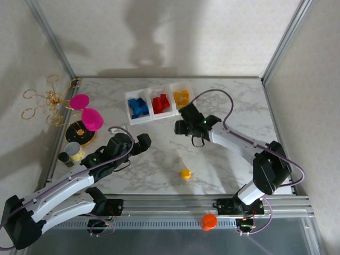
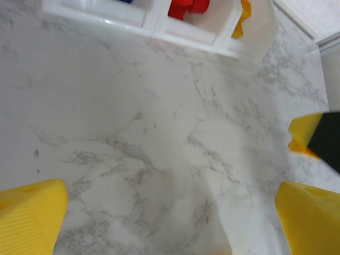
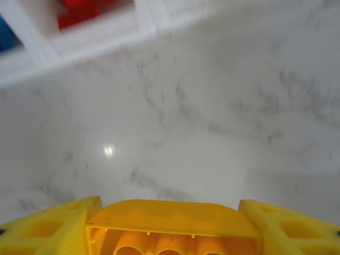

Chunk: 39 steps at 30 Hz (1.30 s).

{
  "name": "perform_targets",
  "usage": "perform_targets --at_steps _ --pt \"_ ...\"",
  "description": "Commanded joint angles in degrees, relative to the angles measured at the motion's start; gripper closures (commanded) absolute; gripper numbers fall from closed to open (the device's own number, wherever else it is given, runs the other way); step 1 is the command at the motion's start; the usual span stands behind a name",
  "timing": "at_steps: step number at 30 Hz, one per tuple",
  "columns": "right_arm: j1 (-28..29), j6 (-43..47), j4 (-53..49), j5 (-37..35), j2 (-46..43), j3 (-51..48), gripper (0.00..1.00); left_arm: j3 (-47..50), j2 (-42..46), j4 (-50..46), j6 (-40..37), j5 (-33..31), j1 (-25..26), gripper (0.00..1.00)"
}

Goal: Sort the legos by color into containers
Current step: Place the lego in the container.

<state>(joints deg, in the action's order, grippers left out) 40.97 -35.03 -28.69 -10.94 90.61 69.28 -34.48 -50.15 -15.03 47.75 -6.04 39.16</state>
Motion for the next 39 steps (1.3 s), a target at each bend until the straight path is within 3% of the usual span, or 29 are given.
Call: perform_targets --at_steps 1,8,15,19,21,27,31,39 --pt "-4.57 5.55 5.19 -0.63 5.05 5.68 0.4 -3.07 -1.84 1.64 -3.29 0.38 -2.6 0.0" --pt "-10.35 10.69 9.09 -3.16 20.73 22.18 0.41 -6.68 -5.88 4.45 -5.17 1.6 -5.87 0.0" --pt "-12.3 15.3 9.01 -5.58 35.22 39.51 0.39 -9.09 -9.37 5.34 -5.56 3.39 -7.25 0.0" --pt "-12.85 18.54 10.05 -5.89 40.37 44.72 0.38 -10.02 -10.51 5.86 -5.65 4.34 -7.51 0.0" --pt "-12.93 18.92 9.89 -5.71 41.38 46.28 0.33 -10.86 -11.1 5.58 -5.65 4.82 -7.52 0.0" --pt "-12.92 20.53 9.92 -5.57 39.65 46.56 0.23 -11.96 -11.49 4.47 -6.26 5.6 -7.52 0.0" --pt "-12.81 20.82 10.16 -4.18 34.94 42.44 0.21 -11.95 -10.38 3.79 -6.37 5.51 -7.4 0.0" --pt "-11.88 16.2 10.41 -1.1 18.52 23.35 0.2 -10.32 -7.16 2.11 -5.28 5.78 -5.99 0.0"
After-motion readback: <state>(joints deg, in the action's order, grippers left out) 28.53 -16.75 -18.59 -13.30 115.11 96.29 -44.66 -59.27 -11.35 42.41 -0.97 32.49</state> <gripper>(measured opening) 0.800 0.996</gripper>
